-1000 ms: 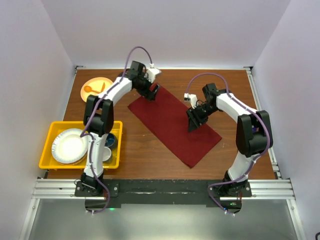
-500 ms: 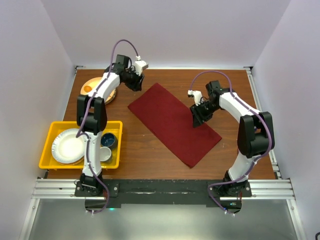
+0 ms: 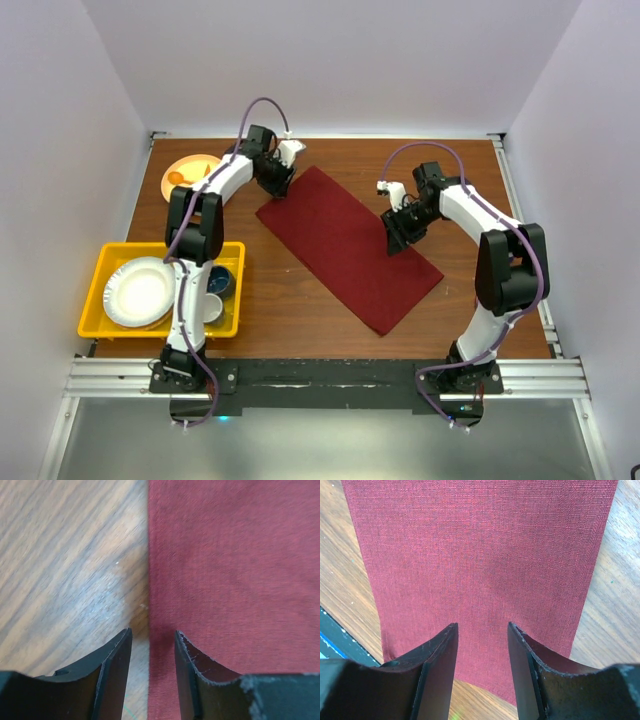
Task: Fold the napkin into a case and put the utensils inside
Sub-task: Pick up the rectangle-folded napkin.
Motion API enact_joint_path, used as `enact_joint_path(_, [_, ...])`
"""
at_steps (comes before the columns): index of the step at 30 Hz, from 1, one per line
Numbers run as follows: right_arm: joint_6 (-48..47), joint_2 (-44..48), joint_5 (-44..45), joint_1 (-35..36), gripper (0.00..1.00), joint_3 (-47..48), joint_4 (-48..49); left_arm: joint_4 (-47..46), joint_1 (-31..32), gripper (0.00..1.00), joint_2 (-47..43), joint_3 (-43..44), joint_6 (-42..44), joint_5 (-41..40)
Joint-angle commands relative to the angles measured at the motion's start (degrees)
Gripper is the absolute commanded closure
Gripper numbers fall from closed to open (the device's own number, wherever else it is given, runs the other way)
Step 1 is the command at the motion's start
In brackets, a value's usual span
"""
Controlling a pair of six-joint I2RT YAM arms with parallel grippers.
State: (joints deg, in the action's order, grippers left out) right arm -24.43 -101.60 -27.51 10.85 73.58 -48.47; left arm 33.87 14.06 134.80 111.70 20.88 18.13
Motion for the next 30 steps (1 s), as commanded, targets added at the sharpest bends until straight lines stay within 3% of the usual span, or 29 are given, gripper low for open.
enact_joint_path(1, [0.78, 0.62, 0.35, -0.22, 0.52, 0.16, -0.14, -1.97, -0.09, 0.57, 0.55, 0.01, 2.41, -3.1])
enact_joint_path(20, [2.1, -1.23, 0.44, -0.39, 0.52, 1.57, 0.39, 0.84, 2.37, 0.61, 2.82, -3.25, 8.9, -6.61])
enact_joint_path(23, [2.28, -1.23, 0.09, -0.48, 0.52, 1.21, 0.39, 5.5, 2.2, 0.69, 4.76, -0.44, 11.45, -5.31])
enact_joint_path(24, [2.36, -1.32, -0.09, -0.65, 0.52, 1.21, 0.39, 6.99, 2.19, 0.79, 4.94, -0.17, 12.07, -4.86])
enact_joint_path(27, [2.72, -1.32, -0.09, -0.74, 0.52, 1.3, 0.65, 8.4, 2.02, 0.95, 4.94, -0.43, 14.0, -4.42])
enact_joint_path(30, [2.72, -1.14, -0.09, -0.92, 0.52, 1.13, 0.66, 10.07, 0.79, 1.0, 5.64, 0.97, 14.1, -2.49])
